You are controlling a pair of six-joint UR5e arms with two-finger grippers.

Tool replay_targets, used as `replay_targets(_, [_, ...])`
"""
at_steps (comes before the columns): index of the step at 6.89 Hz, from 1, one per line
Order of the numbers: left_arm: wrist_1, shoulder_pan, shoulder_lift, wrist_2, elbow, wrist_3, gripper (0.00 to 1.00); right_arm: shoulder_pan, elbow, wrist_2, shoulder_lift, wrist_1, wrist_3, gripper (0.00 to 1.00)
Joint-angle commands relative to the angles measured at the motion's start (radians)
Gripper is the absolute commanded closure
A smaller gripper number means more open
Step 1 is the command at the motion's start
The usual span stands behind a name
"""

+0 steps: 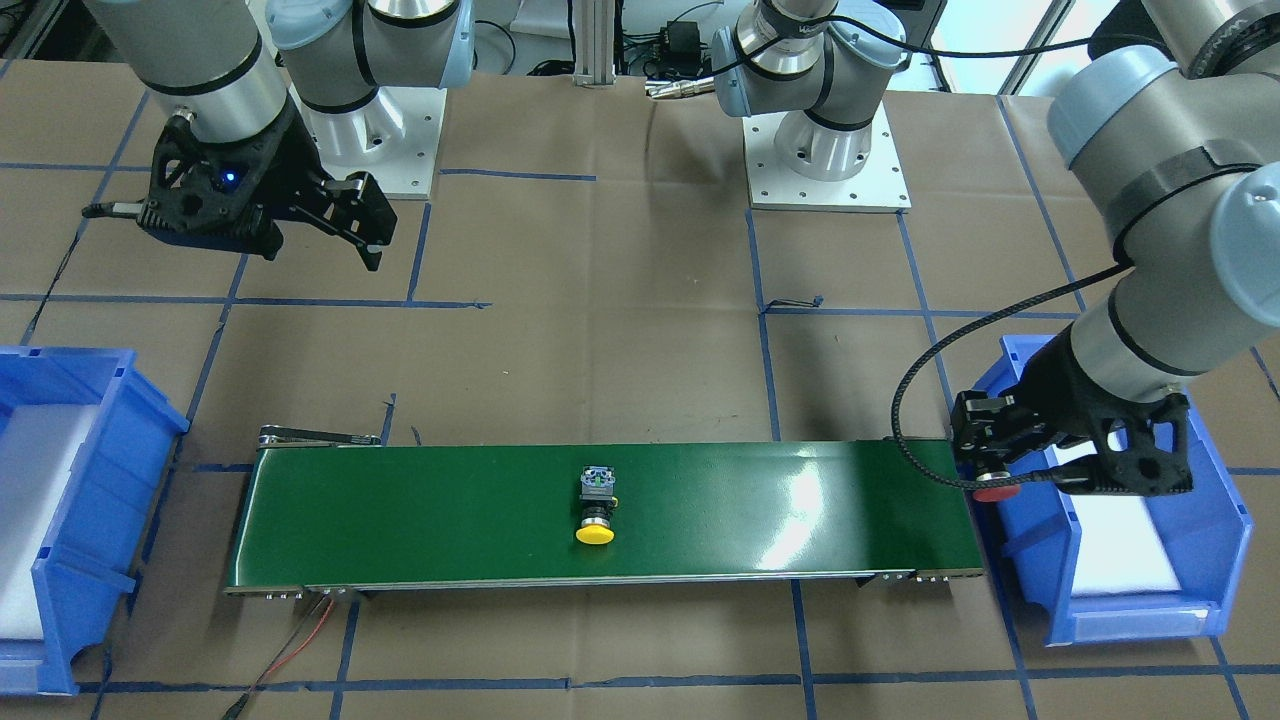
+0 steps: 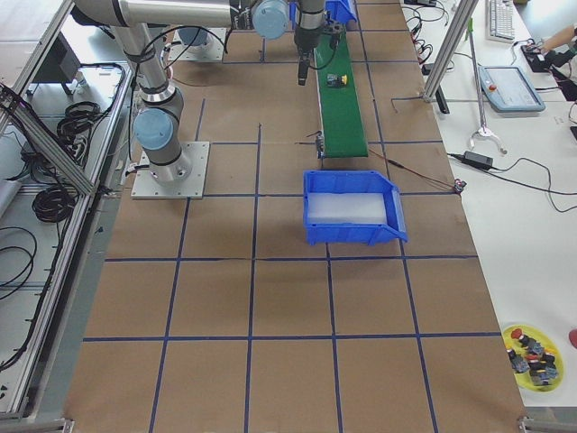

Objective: Transport two buttons from left to right
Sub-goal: 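Place the red button on the conveyor while the right gripper reaches toward the yellow button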

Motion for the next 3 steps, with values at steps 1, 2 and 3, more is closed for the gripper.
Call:
replay_targets(1, [0.067, -0.019, -0.021, -0.002, -0.062, -0.01, 0.9, 0.0, -0.004, 0.012, 0.055, -0.129, 0.004, 0.0])
replay_targets(2, [0.168, -0.019, -0.021, -0.001, -0.126, -0.003, 0.9, 0.0, 0.002, 0.022, 0.081, -0.195, 0.002, 0.0])
replay_targets(3, [0.265, -0.019, -0.024, -0.001, -0.185, -0.005, 0.89, -0.003, -0.004, 0.048, 0.127, -0.258, -0.001, 0.0])
